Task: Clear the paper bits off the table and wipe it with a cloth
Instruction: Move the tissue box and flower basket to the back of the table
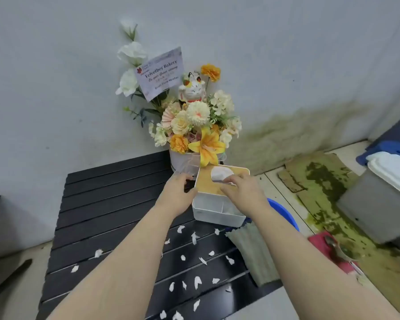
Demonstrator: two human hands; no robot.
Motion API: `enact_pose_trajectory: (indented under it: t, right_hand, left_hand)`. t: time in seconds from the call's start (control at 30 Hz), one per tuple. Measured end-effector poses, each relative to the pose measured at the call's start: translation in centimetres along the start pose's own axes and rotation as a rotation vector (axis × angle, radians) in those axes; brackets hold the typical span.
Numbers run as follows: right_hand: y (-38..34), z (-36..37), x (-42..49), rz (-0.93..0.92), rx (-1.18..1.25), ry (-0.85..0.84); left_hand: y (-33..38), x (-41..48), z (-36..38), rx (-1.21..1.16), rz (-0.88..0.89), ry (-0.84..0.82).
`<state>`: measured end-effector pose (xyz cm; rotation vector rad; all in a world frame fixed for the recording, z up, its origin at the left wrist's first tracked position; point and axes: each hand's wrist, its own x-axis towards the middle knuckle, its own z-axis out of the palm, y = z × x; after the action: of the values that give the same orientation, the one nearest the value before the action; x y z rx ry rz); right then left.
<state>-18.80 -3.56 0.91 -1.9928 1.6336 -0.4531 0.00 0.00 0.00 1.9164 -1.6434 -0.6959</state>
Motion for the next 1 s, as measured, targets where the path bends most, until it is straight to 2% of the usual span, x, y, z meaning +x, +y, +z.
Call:
enact_pose_trajectory:
  t: [0.07,0.2,0.37,0.5,0.73,1.0]
  right_hand:
    - [1.7,1.1,0.4,0.019,-0.037,0.126]
    - [5.2,3.7,0.9,0.089,-0.036,0.190]
    - [7.1,6.0,-0.1,0.071,0.375,0.095]
    - [6.1,5.9,-0.8,0.060,0.528,0.125]
    - [0.7,6.3,-2.8,-0.048,0.680,0.068]
    - [-12.4,13.2,-1.1,-0.205,0.733,-0.140]
  left_hand:
    - [-0.8,0.6,1.7,-0.071,-0.020,0.021]
    - [-2.3,1.8,4.9,-0.187,-0.041,0.026]
    - [-3.0,1.9,7.6,-0.292,-0.108,0.023]
    - [-2.6,1.4,8.0,-0.335,-0.146,0.071]
    - [-4.4,-3.1,2.1,-0.407,-0.172,0.299]
    - [-13.9,-6.7,-8.6,-0.463,-0.311,0.552]
